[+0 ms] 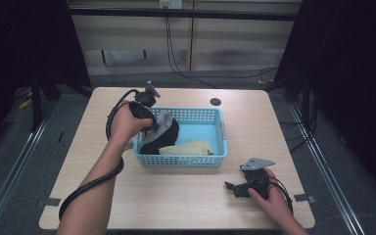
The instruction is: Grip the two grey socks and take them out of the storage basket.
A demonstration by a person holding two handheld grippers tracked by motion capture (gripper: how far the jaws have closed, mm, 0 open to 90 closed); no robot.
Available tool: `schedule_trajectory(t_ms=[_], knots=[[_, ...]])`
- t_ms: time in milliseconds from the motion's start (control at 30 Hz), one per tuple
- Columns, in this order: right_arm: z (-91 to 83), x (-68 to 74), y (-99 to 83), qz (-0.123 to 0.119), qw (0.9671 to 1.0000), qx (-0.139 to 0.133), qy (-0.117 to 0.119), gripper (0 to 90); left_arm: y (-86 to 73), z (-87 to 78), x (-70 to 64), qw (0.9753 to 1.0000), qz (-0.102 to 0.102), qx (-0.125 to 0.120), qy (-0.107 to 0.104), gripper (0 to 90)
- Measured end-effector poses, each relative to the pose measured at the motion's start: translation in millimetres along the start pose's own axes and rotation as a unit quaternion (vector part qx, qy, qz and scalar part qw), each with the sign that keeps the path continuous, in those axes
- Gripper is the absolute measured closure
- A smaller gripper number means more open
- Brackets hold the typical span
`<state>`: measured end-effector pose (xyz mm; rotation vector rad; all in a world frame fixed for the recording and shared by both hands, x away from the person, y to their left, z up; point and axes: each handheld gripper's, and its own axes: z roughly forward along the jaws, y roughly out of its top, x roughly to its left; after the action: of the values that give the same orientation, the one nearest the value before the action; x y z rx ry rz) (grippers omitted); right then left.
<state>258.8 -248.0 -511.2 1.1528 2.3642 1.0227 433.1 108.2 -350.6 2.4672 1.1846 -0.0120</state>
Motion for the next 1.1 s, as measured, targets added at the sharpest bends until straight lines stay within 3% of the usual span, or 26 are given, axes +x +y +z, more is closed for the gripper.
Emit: schedule_trajectory(t_ms=[300, 1100], knots=[[0.0, 0.0, 0.1, 0.0, 1.0, 0.0, 0.0, 11.0, -0.8, -12.5, 5.9, 1.0, -0.005, 0.005, 0.001, 83.3], [-0.1, 0.0, 0.1, 0.0, 1.0, 0.0, 0.0, 10.9, -19.3, -39.0, 33.0, 0.9989, -0.034, -0.013, 0.028, 83.1]])
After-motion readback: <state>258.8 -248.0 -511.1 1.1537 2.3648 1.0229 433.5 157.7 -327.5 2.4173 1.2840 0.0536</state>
